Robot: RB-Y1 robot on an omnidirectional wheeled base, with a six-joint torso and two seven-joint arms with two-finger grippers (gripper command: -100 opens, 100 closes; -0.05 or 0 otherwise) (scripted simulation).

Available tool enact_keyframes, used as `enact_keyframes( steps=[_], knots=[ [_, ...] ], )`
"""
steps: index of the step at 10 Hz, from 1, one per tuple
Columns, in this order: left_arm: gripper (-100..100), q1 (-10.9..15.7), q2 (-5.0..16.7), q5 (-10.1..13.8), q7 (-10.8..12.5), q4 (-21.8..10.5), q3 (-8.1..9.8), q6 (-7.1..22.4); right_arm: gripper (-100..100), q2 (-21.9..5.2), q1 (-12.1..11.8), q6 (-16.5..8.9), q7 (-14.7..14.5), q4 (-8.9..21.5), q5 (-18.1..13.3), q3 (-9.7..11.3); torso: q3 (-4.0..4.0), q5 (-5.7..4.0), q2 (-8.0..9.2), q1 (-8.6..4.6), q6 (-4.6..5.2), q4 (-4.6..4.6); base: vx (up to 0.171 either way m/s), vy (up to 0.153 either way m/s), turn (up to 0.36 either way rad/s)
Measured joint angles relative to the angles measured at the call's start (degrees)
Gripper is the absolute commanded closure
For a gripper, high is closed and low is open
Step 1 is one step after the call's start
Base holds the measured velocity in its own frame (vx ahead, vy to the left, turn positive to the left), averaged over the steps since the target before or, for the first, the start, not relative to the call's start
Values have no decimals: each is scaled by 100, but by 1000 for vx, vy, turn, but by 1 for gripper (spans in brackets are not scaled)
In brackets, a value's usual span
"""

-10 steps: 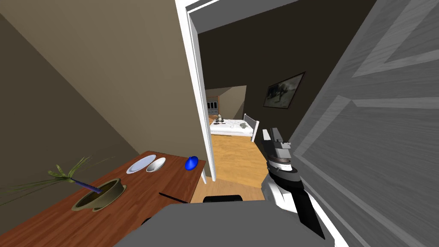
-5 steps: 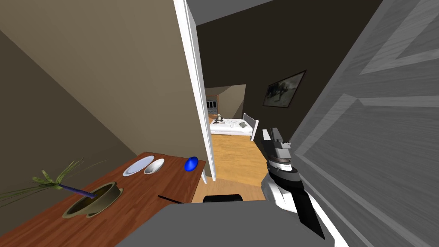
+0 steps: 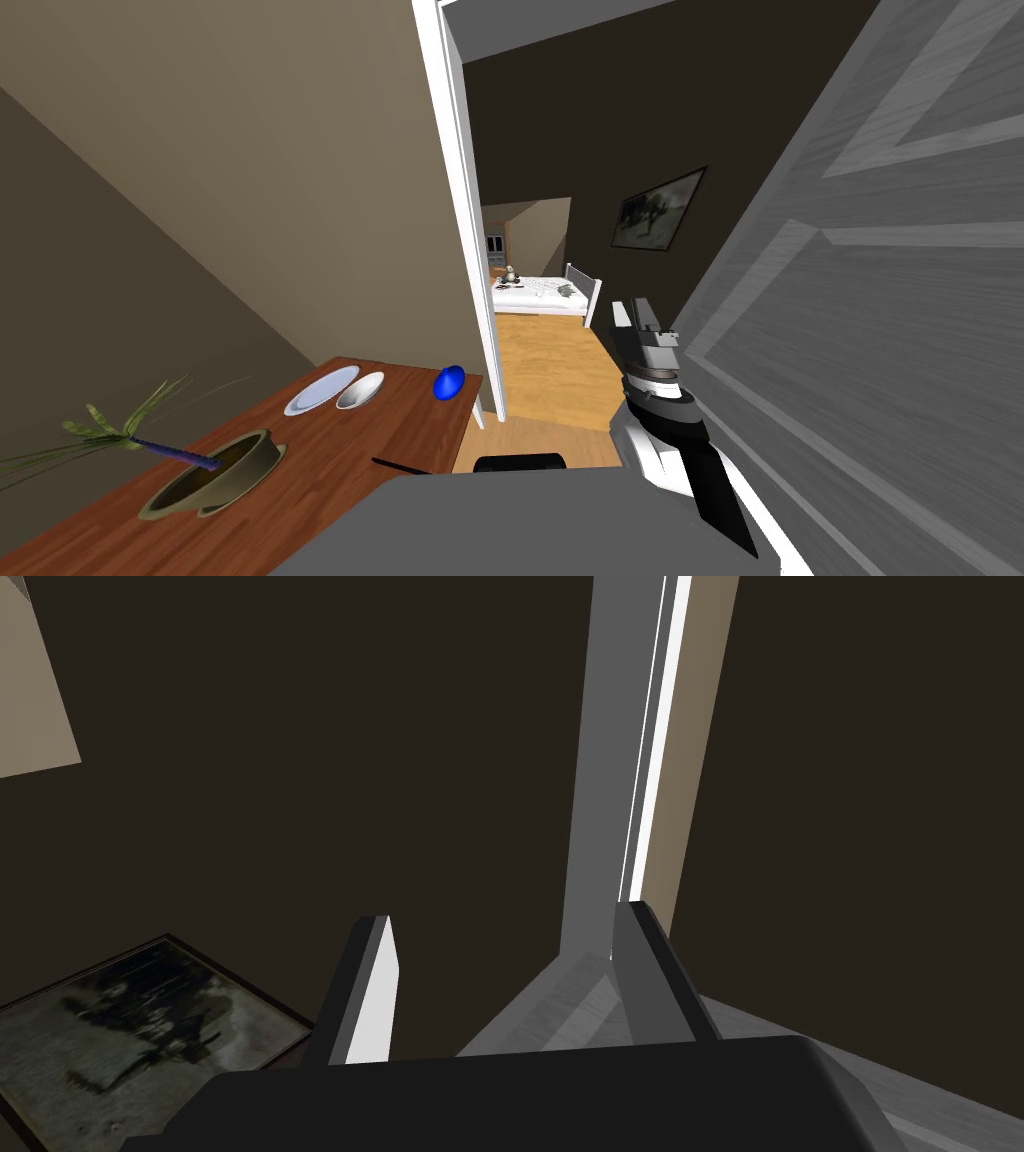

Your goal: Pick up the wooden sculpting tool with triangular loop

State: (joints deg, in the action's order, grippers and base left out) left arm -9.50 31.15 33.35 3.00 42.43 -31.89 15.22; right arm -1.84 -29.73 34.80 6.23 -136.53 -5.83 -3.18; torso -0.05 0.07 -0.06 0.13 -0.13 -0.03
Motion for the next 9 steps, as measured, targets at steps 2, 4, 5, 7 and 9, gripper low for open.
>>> enact_keyframes(
  steps=[2, 4, 5, 7, 9],
  knots=[
    [100, -6, 1, 1, 2, -3, -1, 6, 0, 0, 0, 0, 0, 0, 0, 0, -1, 2, -5, 2, 4, 2, 0, 0, 0],
    [100, -5, 1, 1, 3, -2, 0, 5, 0, 0, 0, 0, 0, 0, 0, 0, -2, 3, -6, 4, 4, 1, 0, 0, 0],
    [0, -5, 1, 1, 3, -2, 0, 5, 0, 0, 0, 0, 0, 0, 0, 0, -3, 2, -6, 3, 4, 1, 0, 0, 0],
    [100, -11, 86, 60, 6, 53, -64, 0, 0, 0, -1, 0, 0, 0, 0, 0, -4, -1, -8, -8, 1, 0, 15, -52, 67],
    [100, -99, 326, 164, 38, 324, -153, 67, 0, 1, 0, 0, 0, 0, 0, 0, -6, -3, -13, -23, 4, 0, 18, -69, 33]
  ],
)
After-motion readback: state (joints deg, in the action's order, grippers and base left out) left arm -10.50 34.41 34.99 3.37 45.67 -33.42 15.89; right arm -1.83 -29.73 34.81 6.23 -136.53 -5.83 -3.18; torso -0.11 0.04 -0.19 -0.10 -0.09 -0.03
